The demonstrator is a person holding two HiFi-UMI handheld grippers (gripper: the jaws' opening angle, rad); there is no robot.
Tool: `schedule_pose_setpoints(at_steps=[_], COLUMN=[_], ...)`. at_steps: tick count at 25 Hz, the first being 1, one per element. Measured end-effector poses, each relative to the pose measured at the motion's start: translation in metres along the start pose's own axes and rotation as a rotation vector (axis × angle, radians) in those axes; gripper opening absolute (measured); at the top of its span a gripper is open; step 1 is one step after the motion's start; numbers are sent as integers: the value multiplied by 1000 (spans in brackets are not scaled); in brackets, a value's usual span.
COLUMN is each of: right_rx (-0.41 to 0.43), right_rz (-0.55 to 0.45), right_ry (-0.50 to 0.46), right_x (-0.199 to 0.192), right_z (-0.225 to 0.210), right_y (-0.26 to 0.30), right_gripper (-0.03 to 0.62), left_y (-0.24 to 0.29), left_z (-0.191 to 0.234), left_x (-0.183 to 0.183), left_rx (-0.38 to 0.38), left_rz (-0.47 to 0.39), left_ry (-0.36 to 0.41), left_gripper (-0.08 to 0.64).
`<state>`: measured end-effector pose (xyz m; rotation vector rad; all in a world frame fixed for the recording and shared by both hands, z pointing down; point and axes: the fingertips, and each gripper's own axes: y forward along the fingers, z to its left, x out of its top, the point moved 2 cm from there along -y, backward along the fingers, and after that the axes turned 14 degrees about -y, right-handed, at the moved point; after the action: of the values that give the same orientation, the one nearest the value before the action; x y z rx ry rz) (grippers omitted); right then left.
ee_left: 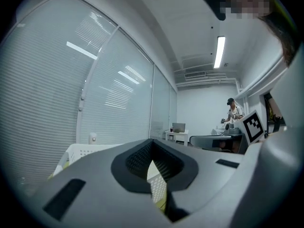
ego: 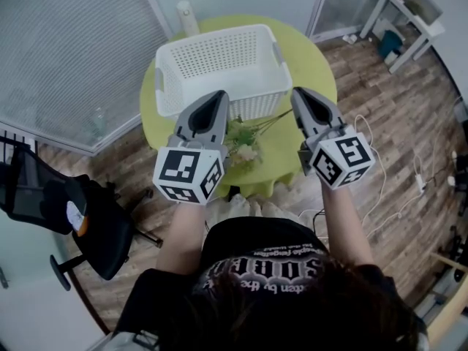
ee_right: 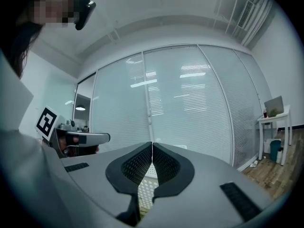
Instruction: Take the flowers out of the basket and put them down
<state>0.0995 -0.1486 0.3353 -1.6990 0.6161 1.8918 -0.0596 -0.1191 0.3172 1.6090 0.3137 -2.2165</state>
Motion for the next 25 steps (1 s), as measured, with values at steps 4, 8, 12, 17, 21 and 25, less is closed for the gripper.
schedule_pose_setpoints(at_steps=[4, 8, 12, 17, 21, 25], right_rx=[-3, -6, -10, -24, -25, -30], right_rz=[-6, -14, -6, -1, 3, 8], right_ry=[-26, -42, -57, -72, -72, -77], right_x=[3, 6, 7, 9, 11, 11], right_z=[1, 1, 2, 1, 0, -1], right_y=[1, 2, 3, 3, 3, 3], right_gripper=[28, 28, 28, 28, 28, 28], left_y=[0, -1, -2, -2, -3, -2], left_z=[7, 12, 16, 18, 20, 20], left_x=[3, 5, 5, 7, 8, 7], left_rx=[30, 46, 62, 71, 76, 64], left_rz=[-4, -9, -10, -12, -14, -13], left_ry=[-8, -17, -10, -7, -7, -29], left_gripper=[3, 3, 3, 3, 3, 3])
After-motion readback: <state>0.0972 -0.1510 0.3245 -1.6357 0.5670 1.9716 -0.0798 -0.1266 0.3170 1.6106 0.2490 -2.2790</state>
